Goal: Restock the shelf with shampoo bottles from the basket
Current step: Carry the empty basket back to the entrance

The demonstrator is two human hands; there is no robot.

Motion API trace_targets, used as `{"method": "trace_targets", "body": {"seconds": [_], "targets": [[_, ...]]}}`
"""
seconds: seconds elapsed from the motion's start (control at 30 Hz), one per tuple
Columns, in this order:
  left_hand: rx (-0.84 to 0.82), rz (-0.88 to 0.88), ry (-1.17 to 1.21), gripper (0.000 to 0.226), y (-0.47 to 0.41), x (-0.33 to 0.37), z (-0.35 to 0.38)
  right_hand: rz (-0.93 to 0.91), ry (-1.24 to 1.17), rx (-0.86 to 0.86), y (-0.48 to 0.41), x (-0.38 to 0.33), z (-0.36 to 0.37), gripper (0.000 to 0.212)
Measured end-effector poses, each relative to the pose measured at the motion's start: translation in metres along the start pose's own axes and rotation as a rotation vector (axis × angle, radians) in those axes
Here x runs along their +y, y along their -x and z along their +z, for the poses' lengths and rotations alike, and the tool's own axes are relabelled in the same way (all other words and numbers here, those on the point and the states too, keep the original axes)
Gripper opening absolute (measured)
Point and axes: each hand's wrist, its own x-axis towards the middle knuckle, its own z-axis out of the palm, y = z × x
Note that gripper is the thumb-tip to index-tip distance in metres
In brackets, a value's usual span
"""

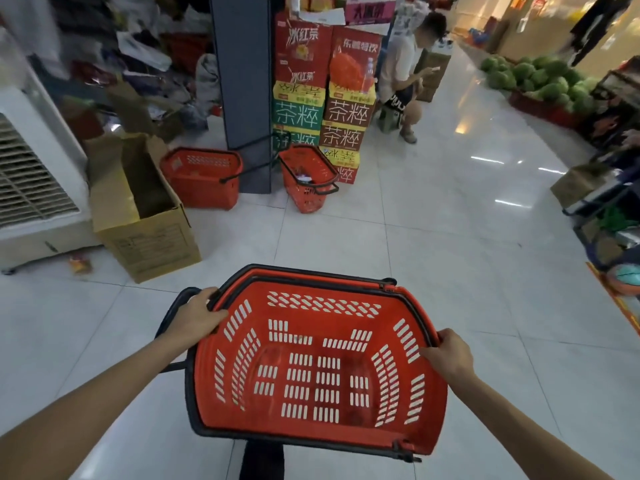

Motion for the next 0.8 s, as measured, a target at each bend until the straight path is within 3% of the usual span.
{"method": "trace_targets", "body": {"seconds": [0.47,0.8], "targets": [[-0.052,-0.024,-0.056,0.043,-0.315,0.076,-0.068,0.013,0.130,-0.026,-0.253,-0.222,0.057,0.032],[-0.001,-0.131,-0.059,0.053,-0.485,0.163,-0.060,-0.053,0.129,-0.138,-0.458,-0.328,0.076,0.035]]}}
